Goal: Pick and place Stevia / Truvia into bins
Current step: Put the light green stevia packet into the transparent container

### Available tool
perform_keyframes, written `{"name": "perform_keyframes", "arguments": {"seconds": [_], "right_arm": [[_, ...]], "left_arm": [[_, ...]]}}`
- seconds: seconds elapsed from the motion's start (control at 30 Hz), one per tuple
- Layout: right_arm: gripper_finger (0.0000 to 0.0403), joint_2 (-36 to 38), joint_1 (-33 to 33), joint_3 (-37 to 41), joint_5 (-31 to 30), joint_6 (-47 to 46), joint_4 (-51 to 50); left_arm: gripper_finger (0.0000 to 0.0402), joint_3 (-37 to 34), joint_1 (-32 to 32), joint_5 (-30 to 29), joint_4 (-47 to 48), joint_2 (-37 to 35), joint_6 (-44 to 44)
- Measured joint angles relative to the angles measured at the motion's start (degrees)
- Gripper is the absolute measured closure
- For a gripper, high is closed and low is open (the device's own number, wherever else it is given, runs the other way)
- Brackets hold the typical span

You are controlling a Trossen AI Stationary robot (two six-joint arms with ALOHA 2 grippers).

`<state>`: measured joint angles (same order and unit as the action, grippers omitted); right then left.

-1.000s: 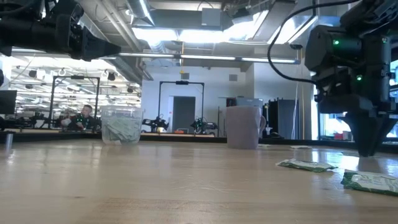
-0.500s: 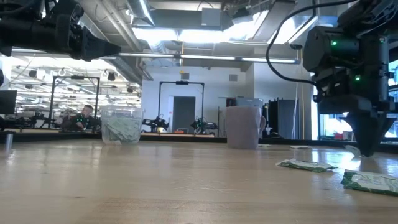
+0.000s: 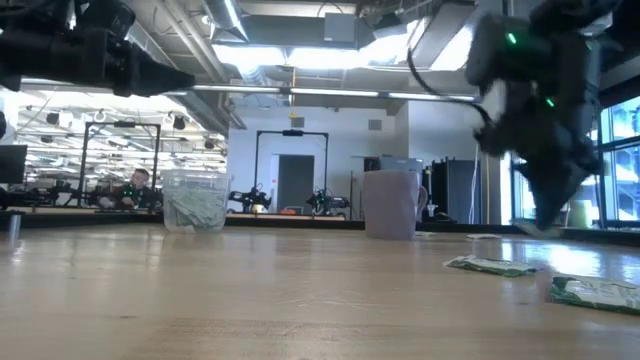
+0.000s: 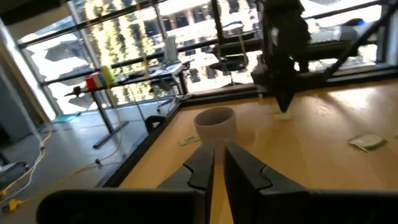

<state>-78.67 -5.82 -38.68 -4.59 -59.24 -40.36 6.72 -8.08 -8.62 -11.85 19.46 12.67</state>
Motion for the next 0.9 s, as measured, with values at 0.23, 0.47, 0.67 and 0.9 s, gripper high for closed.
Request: {"name": "perform_keyframes", "arguments": {"seconds": [0.23,0.47,0.67,0.9], "right_arm": [[0.04,0.1,0.3,-6.4,6.2,22.9,21.4],[0.04,0.0,0.4,-9.5,13.6,40.0,41.9],[0.04,-3.1,0.5,-10.9,19.7,45.9,51.7],[0.04,-9.8,1.5,-10.9,31.3,46.1,64.9]], "left_arm": [[0.0337,0.0,1.7,8.8,-6.8,6.4,0.9],[0.0301,0.0,2.2,16.2,-22.5,18.4,-4.9],[0.0288,5.4,2.2,22.3,-27.6,30.8,-8.9],[0.0289,14.3,4.3,26.5,-27.6,46.7,-8.4]]}}
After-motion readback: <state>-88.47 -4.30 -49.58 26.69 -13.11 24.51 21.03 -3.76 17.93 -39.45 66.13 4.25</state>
